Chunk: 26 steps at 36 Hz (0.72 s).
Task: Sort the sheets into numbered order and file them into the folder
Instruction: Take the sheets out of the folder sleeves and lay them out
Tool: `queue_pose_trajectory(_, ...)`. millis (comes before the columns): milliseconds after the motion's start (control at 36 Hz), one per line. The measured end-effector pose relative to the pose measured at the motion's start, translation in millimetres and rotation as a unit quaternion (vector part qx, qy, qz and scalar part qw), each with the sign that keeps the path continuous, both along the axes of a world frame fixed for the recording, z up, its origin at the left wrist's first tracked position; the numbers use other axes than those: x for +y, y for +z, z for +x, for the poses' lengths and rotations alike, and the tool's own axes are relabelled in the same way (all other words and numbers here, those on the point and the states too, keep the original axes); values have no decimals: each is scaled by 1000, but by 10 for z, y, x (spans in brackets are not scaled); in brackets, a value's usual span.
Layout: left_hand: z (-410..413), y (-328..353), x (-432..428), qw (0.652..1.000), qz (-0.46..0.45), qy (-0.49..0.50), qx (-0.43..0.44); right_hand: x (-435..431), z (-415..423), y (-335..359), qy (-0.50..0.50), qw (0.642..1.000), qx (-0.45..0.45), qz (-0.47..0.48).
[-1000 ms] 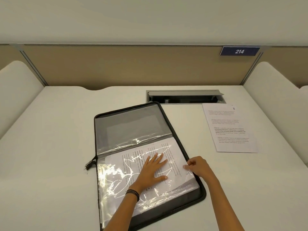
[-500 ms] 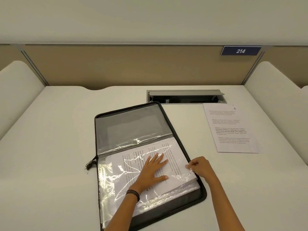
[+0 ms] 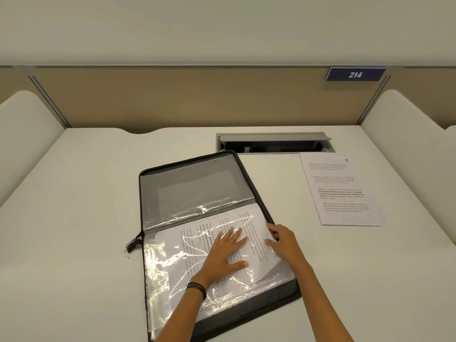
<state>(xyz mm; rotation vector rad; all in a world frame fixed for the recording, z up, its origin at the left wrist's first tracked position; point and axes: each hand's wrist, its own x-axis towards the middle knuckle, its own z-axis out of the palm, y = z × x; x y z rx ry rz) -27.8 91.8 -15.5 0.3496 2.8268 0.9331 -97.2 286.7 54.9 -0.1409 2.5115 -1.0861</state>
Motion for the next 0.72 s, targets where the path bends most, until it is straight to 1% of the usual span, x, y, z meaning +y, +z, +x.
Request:
queue_pose_trajectory(194,3,-20,2,1000,4,5,-1,47,-33,-46,-36,999,13,-36)
queue_pose_trajectory(306,-3,-31,-1,1000,1,6,1,40,-27,-22,2,999,29,-34)
queue_pose_trajectory(361,-3,-28,0,1000,0,4,2,30,-31,-29,5,999,26,-33)
queue_pose_trajectory(639,5,-21,2,1000,1,4,0,52,-65,-86,-50,999,4,1)
queue_pose_trajectory(722,3,-16,-1,1000,6,6,0,92,-78,-104,-81,997,-6,-9)
